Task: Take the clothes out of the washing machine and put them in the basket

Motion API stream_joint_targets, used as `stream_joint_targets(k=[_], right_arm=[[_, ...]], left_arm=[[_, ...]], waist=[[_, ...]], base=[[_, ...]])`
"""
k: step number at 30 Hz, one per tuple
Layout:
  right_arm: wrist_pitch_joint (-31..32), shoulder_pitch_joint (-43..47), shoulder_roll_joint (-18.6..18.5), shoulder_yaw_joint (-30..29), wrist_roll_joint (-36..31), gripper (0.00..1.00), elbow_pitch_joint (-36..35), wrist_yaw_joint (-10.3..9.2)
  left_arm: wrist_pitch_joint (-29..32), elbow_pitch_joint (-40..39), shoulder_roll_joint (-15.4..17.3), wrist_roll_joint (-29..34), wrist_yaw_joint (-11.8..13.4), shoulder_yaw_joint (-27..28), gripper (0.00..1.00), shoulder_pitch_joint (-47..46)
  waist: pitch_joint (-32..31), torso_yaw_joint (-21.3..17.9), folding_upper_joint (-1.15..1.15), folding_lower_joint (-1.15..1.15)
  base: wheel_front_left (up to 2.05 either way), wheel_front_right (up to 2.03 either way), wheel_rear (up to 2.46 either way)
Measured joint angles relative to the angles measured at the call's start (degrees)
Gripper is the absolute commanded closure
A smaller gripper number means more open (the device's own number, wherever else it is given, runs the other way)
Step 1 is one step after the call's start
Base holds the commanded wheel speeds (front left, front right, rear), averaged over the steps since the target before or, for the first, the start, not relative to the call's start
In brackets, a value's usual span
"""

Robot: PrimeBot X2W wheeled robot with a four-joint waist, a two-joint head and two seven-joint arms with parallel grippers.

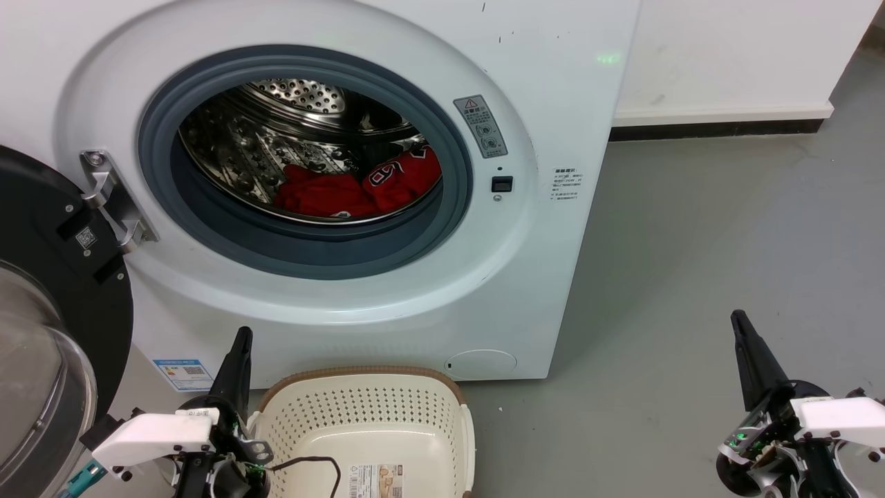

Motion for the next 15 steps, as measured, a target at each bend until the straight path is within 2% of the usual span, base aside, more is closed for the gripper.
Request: stream_joint_targets(k=[15], right_arm=[[0.0,0.0,0.0,0.0,0.0,1.0,0.0,0.0]], left_arm=[[0.0,0.0,0.0,0.0,0.0,0.0,1.0,0.0]], waist=[[0.0,0.0,0.0,0.0]], base=[[0.0,0.0,0.0]])
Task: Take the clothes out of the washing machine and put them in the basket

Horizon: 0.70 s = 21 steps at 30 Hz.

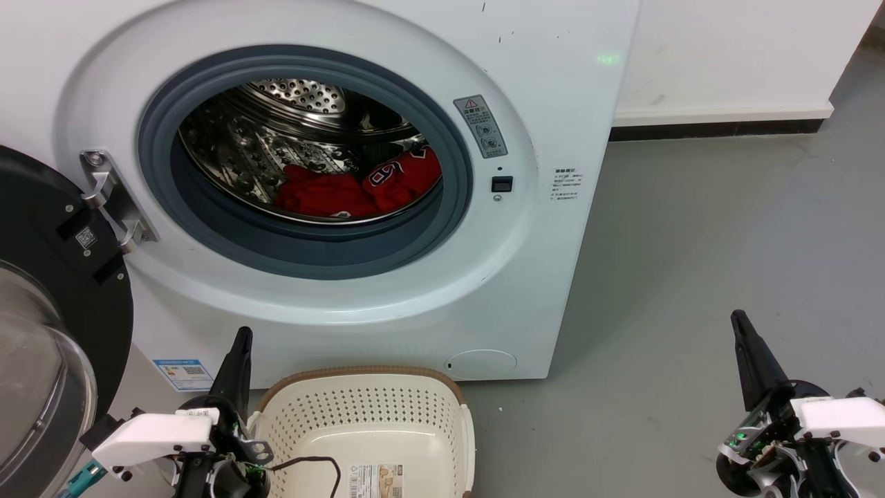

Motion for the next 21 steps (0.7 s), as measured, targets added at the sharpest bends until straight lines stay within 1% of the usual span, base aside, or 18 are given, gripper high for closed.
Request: stream_joint_targets(k=[4,5,8,14,18,21], right_arm=[[0.0,0.1,0.0,0.0,0.0,1.0,0.2,0.0],[0.0,0.4,0.0,0.0,0.0,0.0,0.7,0.0],[-0.4,1.7,0.0,0.2,0.0,0.0,1.3,-0.01],[-2.1,2.1,0.0,1.0,-1.2,0.0,-0.3,-0.01],[-3.2,2.7,0.0,1.5,-3.2,0.0,-1.0,-0.01],[-4.1,2.8,0.0,1.5,-6.1,0.0,-1.6,-0.01]], left_arm=[[0.0,0.2,0.0,0.0,0.0,-0.1,1.0,0.1],[-0.1,0.7,-0.1,0.0,0.0,-0.2,0.0,0.4],[-0.3,1.5,-0.1,0.0,0.1,-0.7,0.0,1.5],[-2.2,1.0,-0.2,1.2,0.1,-2.7,0.0,1.3],[-3.2,0.5,-0.1,3.8,0.1,-3.1,0.0,1.2],[-4.1,0.1,-0.1,6.8,0.1,-3.5,0.0,1.1]], waist=[[0.0,0.0,0.0,0.0],[0.0,0.0,0.0,0.0],[0.0,0.0,0.0,0.0],[0.0,0.0,0.0,0.0],[0.0,0.0,0.0,0.0],[0.0,0.0,0.0,0.0]], base=[[0.0,0.0,0.0],[0.0,0.0,0.0],[0.0,0.0,0.0],[0.0,0.0,0.0],[0.0,0.0,0.0],[0.0,0.0,0.0]])
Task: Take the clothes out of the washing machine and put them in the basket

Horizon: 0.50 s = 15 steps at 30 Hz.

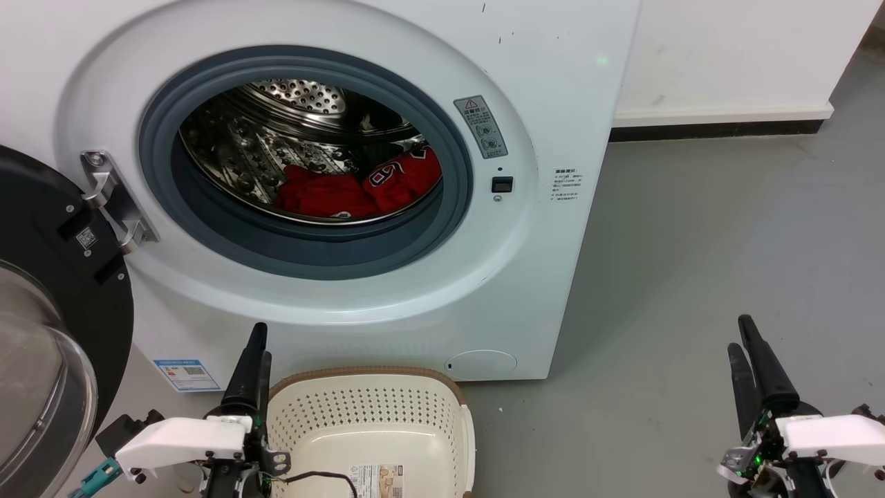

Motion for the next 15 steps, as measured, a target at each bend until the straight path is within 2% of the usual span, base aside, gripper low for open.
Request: stream_joint_targets(k=[5,15], right_arm=[[-1.2,1.0,-0.1,0.0,-7.9,0.0,-1.1,0.0],[-3.5,2.1,-0.1,0.5,-24.6,0.0,-2.9,0.0]], left_arm=[[-1.2,-0.6,0.0,6.5,0.4,-0.7,0.0,-0.1],[-3.5,-1.9,0.0,20.1,2.9,-2.8,0.0,-0.6]], waist=[[0.0,0.1,0.0,0.0],[-0.2,0.5,0.0,0.0]], base=[[0.0,0.0,0.0],[0.0,0.0,0.0]])
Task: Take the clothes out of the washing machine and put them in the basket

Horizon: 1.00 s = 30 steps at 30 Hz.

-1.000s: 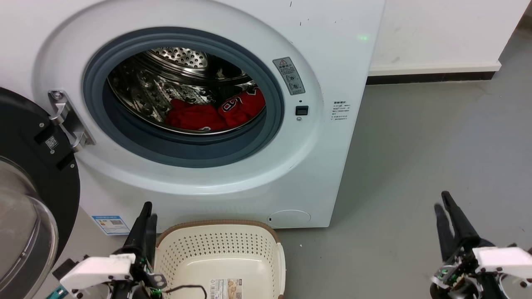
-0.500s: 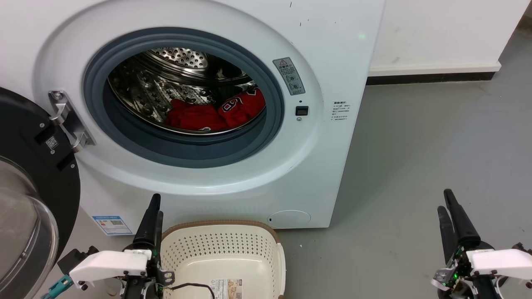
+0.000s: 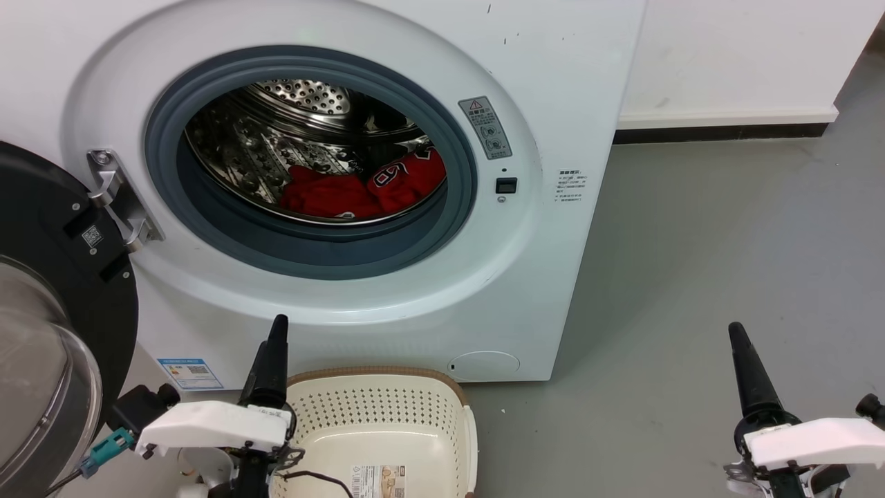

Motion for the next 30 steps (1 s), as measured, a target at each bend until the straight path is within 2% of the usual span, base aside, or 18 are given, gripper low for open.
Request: stream_joint_targets(k=[9,30], right_arm=[[-1.9,1.0,0.0,0.2,-10.8,0.0,-0.9,0.0],[-5.0,1.6,0.1,0.9,-28.1,0.0,-2.5,0.0]], left_arm=[[-1.8,0.2,0.0,10.6,1.2,-1.6,0.0,-0.6],[-5.7,2.9,0.7,28.7,2.7,-4.8,0.0,-2.1]], waist=[[-0.1,0.2,0.0,0.0],[0.1,0.9,0.0,0.0]], base=[[0.0,0.0,0.0],[0.0,0.0,0.0]])
